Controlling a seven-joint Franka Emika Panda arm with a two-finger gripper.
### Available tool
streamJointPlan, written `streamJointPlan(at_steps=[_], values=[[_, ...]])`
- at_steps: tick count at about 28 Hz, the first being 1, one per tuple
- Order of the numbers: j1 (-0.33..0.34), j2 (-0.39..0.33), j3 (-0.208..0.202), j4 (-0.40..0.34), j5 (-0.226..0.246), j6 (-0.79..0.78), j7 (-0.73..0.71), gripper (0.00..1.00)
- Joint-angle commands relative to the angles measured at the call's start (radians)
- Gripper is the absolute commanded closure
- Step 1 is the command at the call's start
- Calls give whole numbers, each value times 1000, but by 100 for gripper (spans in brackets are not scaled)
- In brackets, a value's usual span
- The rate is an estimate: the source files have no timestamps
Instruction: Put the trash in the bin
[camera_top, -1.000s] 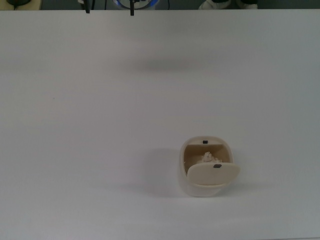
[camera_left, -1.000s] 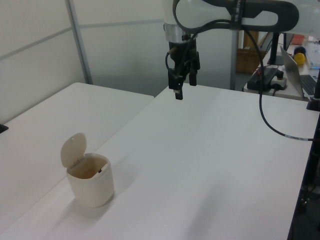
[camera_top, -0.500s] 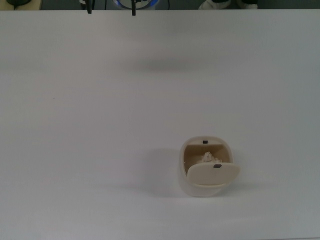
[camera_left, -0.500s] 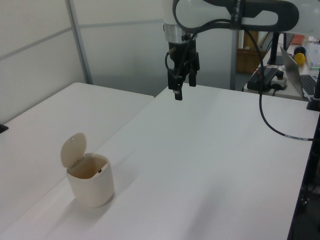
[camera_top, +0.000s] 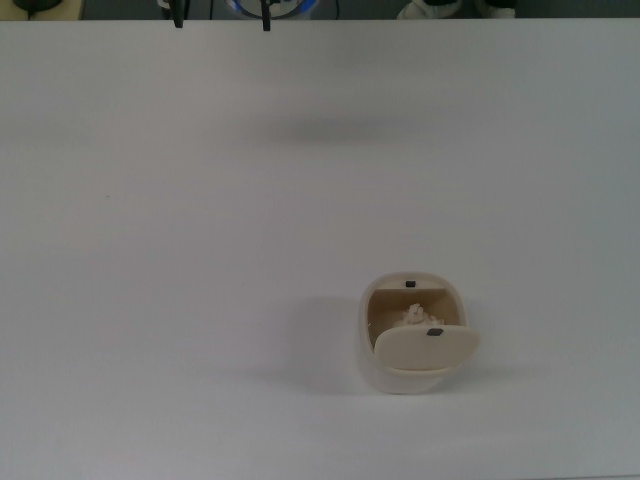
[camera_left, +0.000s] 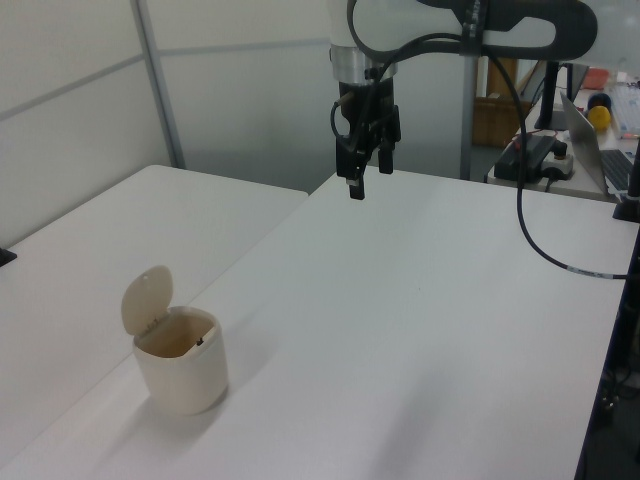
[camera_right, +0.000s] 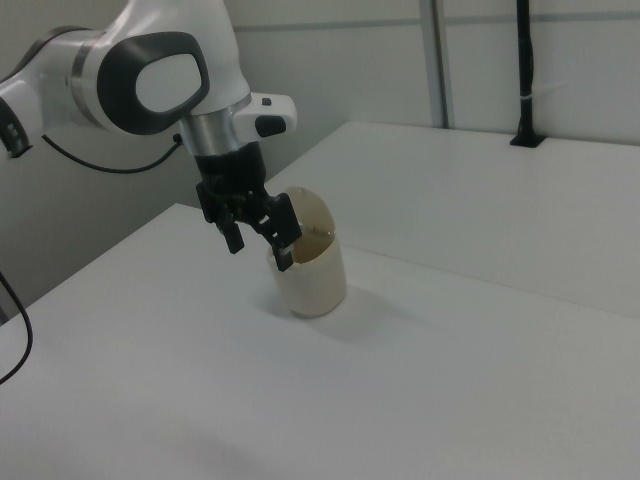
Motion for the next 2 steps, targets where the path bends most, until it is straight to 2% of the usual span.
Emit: streamJointPlan(at_steps=[1, 2], values=[[27, -21, -25, -16, 16, -10, 12, 0], [27, -21, -25, -16, 16, -10, 12, 0]])
